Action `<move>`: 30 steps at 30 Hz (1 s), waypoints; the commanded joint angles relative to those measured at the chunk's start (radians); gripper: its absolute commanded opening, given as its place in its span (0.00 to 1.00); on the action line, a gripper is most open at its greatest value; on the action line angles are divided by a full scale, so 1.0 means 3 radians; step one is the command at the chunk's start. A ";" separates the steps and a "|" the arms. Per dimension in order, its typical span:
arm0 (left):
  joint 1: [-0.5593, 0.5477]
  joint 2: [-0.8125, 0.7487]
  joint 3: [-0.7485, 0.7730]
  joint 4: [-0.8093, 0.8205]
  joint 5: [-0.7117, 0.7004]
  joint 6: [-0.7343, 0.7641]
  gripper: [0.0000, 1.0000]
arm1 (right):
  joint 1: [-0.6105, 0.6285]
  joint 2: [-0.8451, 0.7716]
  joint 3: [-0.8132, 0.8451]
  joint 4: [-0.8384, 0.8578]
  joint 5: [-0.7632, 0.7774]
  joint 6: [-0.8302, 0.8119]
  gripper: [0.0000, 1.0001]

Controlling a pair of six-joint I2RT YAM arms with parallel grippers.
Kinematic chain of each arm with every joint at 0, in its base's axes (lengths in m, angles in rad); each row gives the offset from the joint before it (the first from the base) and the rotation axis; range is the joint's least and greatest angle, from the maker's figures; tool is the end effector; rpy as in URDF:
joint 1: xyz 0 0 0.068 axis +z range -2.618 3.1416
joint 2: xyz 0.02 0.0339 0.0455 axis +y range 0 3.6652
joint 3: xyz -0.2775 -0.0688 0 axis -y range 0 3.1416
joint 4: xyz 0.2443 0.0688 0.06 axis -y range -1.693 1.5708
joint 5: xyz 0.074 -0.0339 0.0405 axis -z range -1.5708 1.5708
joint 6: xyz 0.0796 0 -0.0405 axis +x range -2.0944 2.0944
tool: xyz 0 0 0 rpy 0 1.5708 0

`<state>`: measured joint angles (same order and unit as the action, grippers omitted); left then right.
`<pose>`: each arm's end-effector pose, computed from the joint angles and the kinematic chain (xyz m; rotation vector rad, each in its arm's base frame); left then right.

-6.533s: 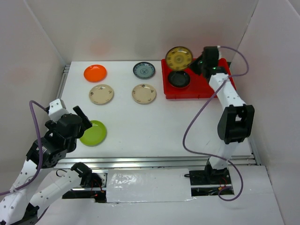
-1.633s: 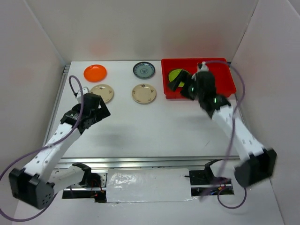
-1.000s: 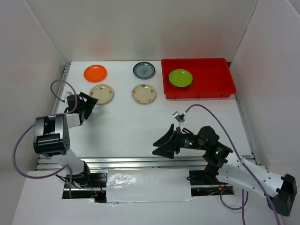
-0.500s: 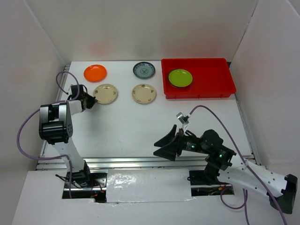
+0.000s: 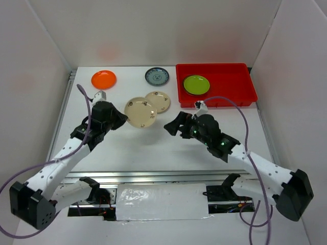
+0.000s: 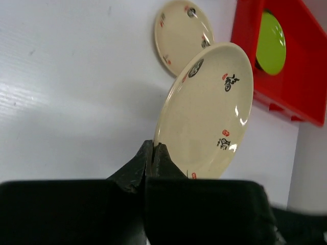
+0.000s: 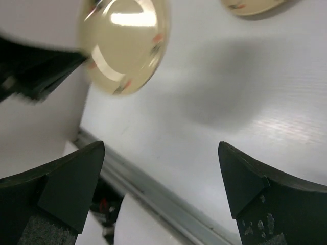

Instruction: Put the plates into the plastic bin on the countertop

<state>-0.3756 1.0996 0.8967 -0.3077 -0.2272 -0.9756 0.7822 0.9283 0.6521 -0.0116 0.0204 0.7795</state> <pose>0.2649 -0.0852 0.2962 -0.7606 1.9801 -0.5872 0.1802 0.1767 0.2832 0.0125 1.9982 1.0360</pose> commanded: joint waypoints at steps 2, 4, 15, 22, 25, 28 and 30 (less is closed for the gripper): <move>-0.0291 -0.0473 -0.0212 -0.0330 0.0107 0.0296 0.00 | -0.0443 0.0478 0.0316 0.0161 0.0024 -0.0021 1.00; -0.0379 -0.0668 -0.0238 -0.0268 0.0372 0.0368 0.00 | -0.0531 0.0571 0.0291 0.0294 -0.0210 0.0009 1.00; -0.0502 -0.0766 -0.0156 -0.0212 0.0864 0.0562 0.00 | -0.0674 0.1231 0.0204 0.1173 -0.1382 0.0127 0.92; -0.0456 -0.0664 -0.0054 -0.0242 0.0793 0.0537 0.06 | -0.0761 0.1533 0.0153 0.1593 -0.1735 0.0280 0.00; -0.0446 -0.0638 0.0038 -0.0634 0.0201 0.0237 0.99 | -0.0914 0.1452 0.0269 0.1122 -0.1241 0.0382 0.00; -0.0451 -0.0638 0.0094 -0.0972 -0.0163 0.0149 0.99 | -0.1311 0.1446 0.0627 0.0354 -0.0254 0.0586 0.00; -0.0481 -0.0740 0.0033 -0.0989 -0.0199 0.0194 0.99 | -0.1639 0.1578 0.0771 0.0203 -0.0018 0.0704 0.00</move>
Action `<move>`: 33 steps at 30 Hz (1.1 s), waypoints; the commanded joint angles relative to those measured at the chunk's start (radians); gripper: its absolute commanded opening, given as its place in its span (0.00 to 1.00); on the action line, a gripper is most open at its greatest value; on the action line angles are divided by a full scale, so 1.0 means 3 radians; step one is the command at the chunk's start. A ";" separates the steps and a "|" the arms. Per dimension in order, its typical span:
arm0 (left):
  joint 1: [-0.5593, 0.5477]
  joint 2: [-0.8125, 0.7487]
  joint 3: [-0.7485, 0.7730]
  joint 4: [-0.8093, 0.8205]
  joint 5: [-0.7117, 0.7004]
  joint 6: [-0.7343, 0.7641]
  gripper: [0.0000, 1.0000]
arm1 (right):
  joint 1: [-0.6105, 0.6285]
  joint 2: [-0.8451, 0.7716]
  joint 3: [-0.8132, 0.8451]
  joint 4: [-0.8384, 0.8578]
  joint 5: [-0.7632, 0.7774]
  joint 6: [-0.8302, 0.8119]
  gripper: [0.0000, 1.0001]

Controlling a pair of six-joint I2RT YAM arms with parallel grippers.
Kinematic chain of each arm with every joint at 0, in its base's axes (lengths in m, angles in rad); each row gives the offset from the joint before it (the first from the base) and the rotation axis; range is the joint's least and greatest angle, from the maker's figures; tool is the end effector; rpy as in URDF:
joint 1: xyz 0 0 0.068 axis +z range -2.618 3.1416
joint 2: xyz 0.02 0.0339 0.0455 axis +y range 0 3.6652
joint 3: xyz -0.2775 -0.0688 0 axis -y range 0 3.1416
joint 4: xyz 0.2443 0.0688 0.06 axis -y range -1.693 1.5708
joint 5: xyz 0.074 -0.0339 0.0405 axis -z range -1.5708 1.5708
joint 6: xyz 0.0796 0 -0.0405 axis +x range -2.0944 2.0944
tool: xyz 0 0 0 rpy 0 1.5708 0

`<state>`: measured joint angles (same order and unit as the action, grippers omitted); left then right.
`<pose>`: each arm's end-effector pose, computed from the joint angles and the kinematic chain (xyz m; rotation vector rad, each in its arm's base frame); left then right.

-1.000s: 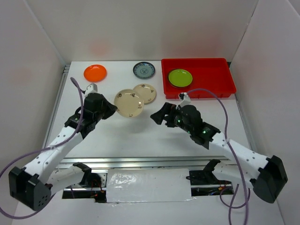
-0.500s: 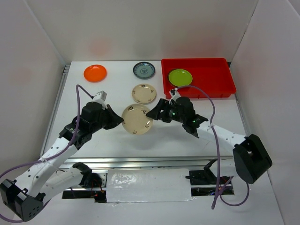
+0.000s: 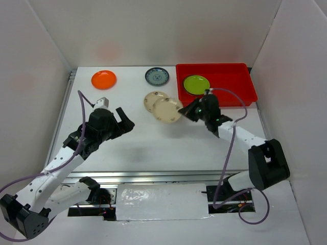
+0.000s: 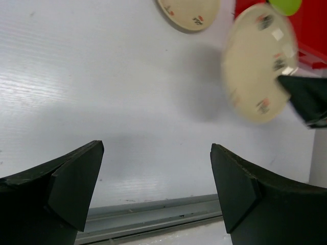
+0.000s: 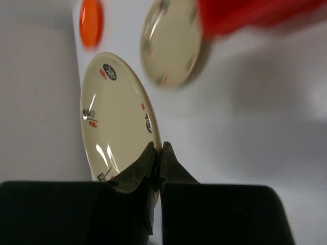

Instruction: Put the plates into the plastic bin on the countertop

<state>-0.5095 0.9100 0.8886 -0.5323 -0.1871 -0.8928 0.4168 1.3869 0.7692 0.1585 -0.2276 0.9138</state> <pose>0.2034 -0.0967 0.3073 -0.5264 2.1151 -0.6267 0.3027 0.1537 0.2266 0.3867 2.1542 1.0333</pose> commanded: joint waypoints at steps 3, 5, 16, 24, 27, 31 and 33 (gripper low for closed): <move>-0.0061 -0.0271 -0.0129 -0.0189 -0.0353 -0.0036 0.99 | -0.0979 0.0452 0.0891 -0.0599 0.0840 0.0318 0.00; -0.0066 -0.0374 -0.0246 -0.0138 -0.0358 0.0000 0.99 | -0.1224 0.0917 0.1468 -0.0972 0.0775 0.0202 0.00; -0.0102 -0.0359 -0.0308 -0.0061 -0.0266 0.0189 0.99 | -0.1675 0.2536 0.3312 -0.1342 -0.0090 -0.0265 0.00; -0.0107 -0.0272 -0.0462 0.0174 -0.0276 0.0179 0.99 | -0.1589 0.2434 0.3220 -0.1219 -0.0106 -0.0372 0.88; -0.0102 -0.0160 -0.0513 0.0332 -0.0256 0.0194 0.99 | -0.1502 0.2025 0.2939 -0.1035 0.0083 -0.0525 1.00; -0.0076 0.0116 -0.0467 0.0593 -0.0266 0.0200 0.99 | -0.1410 0.1499 0.2790 -0.1228 0.0497 -0.0637 1.00; -0.0015 0.0381 -0.0452 0.0919 -0.0241 0.0200 0.99 | -0.1272 0.1202 0.2810 -0.1681 0.0995 -0.0673 1.00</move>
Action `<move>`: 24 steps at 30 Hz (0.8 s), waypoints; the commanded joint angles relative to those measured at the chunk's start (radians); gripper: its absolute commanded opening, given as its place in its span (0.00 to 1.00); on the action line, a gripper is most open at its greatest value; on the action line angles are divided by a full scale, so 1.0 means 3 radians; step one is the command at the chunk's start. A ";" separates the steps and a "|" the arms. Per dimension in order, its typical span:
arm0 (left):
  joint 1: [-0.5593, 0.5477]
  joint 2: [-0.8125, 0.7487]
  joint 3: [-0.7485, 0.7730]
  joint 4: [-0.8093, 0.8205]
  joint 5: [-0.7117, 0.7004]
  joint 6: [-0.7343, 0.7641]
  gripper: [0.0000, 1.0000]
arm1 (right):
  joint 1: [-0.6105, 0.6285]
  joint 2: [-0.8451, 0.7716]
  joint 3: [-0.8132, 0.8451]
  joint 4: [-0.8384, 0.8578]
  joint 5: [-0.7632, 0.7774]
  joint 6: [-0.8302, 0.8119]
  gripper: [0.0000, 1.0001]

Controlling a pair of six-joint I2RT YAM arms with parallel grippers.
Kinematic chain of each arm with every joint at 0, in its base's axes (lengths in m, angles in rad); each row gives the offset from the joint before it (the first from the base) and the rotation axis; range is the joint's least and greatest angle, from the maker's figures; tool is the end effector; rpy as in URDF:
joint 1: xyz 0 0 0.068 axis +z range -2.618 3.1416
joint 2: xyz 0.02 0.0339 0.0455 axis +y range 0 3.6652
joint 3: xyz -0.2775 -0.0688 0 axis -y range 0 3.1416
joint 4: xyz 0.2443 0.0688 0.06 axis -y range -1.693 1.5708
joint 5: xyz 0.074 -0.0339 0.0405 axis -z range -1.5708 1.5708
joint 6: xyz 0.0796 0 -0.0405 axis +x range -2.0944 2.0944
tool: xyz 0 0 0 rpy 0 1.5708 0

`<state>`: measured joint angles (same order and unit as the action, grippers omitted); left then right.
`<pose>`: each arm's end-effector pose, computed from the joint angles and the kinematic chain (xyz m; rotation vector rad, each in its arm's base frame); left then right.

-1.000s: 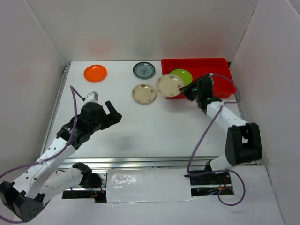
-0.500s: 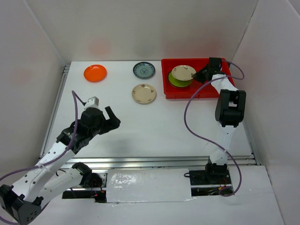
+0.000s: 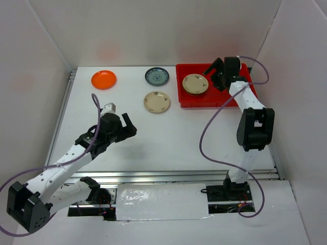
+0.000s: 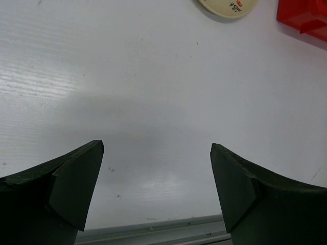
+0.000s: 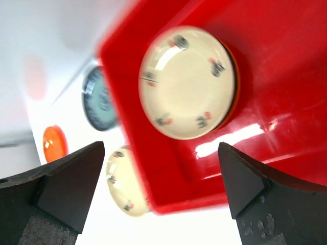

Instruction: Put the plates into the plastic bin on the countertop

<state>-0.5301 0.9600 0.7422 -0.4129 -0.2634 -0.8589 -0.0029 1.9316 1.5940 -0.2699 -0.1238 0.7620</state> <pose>0.2125 -0.1005 0.2577 -0.5096 2.1611 -0.4948 0.4940 0.0084 0.2615 0.7646 2.0942 0.5598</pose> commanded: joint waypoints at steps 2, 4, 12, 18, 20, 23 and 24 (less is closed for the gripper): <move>0.0196 0.0576 0.0088 0.0954 0.0146 0.0112 0.99 | 0.0305 -0.1072 -0.0102 -0.0383 0.0892 -0.0213 1.00; 0.0339 0.0920 0.0230 0.1222 0.0461 0.0122 0.99 | 0.0443 -0.1497 -0.0760 -0.0140 0.0813 -0.0284 1.00; 0.0780 0.2618 0.0879 0.2561 0.1332 -0.0005 0.98 | 0.0781 -0.3359 -0.3077 0.1716 -0.1693 0.0009 1.00; 0.0831 0.3503 0.1604 0.2426 0.1476 -0.0036 0.89 | 0.0868 -0.3785 -0.3524 0.1708 -0.1878 0.0216 1.00; 0.0801 0.3748 0.1815 0.2109 0.1385 -0.0011 0.83 | 0.0884 -0.3917 -0.3559 0.1575 -0.1848 0.0216 1.00; 0.0729 0.3922 0.2056 0.1817 0.1119 -0.0016 0.71 | 0.0879 -0.4101 -0.3560 0.1376 -0.1781 0.0191 1.00; 0.0709 0.3963 0.2112 0.1771 0.1007 -0.0031 0.59 | 0.0884 -0.4183 -0.3559 0.1335 -0.1740 0.0190 1.00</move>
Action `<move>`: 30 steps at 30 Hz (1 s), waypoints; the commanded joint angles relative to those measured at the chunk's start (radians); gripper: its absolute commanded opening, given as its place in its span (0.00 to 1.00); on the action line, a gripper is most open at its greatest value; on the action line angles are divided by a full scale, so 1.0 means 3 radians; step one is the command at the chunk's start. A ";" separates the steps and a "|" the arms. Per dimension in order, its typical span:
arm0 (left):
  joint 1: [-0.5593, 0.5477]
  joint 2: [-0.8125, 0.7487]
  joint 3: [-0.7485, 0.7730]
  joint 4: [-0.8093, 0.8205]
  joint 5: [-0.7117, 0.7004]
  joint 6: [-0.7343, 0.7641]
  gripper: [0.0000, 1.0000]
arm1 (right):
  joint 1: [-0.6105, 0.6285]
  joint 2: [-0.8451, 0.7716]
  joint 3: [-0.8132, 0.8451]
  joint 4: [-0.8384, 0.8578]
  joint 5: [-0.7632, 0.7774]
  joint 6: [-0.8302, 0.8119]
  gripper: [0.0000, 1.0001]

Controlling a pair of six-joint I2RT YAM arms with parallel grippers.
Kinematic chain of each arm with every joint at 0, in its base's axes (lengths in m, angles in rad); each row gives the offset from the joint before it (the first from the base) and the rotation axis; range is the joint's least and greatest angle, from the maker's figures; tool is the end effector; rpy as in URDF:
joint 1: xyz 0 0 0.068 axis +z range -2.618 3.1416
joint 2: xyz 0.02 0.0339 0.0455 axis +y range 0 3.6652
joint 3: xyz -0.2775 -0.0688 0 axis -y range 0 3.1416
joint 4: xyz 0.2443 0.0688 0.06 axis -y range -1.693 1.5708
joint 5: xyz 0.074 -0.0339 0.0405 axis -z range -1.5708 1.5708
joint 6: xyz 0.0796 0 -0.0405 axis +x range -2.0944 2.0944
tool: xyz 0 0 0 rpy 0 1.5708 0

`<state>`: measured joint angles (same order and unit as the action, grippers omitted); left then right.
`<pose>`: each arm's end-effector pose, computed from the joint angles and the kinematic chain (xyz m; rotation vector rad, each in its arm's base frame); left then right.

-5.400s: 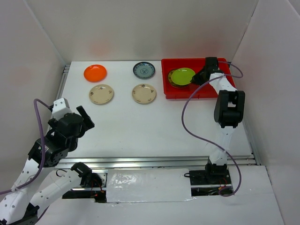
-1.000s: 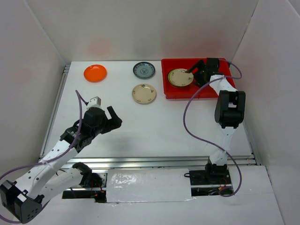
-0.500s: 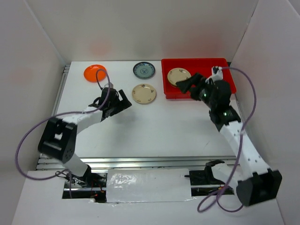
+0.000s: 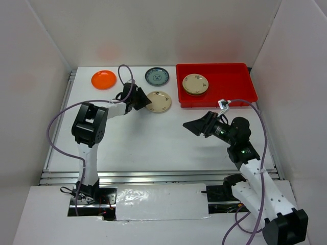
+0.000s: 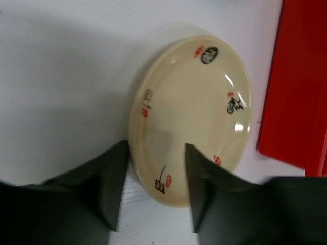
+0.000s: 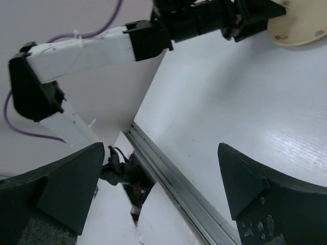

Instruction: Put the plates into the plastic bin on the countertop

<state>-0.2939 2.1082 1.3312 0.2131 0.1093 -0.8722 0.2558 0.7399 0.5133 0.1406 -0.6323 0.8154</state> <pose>0.4834 -0.1554 0.1415 -0.5735 2.1641 -0.7808 0.1857 0.0972 0.2923 -0.0214 1.8196 1.3064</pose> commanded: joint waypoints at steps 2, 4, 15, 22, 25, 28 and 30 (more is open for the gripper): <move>-0.0079 0.0146 0.0129 -0.0418 -0.0338 -0.0099 0.31 | 0.0001 -0.0288 0.0033 -0.0115 -0.0010 -0.0008 1.00; -0.0058 0.0111 0.0048 -0.0409 -0.0455 -0.0236 0.13 | -0.0004 -0.0344 0.0012 -0.0121 0.0016 -0.0013 1.00; -0.0732 -0.1789 -0.0888 -0.1298 -0.1628 -0.0177 0.00 | 0.0205 0.0728 0.0149 0.0104 0.0701 -0.0212 1.00; -0.0999 -0.2706 -0.1450 -0.1390 -0.1142 -0.0007 0.00 | 0.0298 0.1685 0.0457 0.0543 0.0768 -0.0146 1.00; -0.1111 -0.3013 -0.1517 -0.1441 -0.1045 0.0039 0.00 | 0.0400 0.2078 0.0544 0.0717 0.0676 -0.0115 1.00; -0.1168 -0.3207 -0.1538 -0.1477 -0.0897 0.0075 0.00 | 0.0523 0.2263 0.0580 0.0911 0.0579 -0.0044 0.94; -0.1168 -0.3330 -0.1558 -0.1472 -0.0845 0.0085 0.00 | 0.0569 0.2401 0.0519 0.1100 0.0380 0.0022 0.77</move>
<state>-0.6357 1.1683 0.8577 -0.2543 -0.1978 -0.8684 0.4004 1.4265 0.6437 0.3176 -0.4492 0.7956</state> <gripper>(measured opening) 0.038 0.814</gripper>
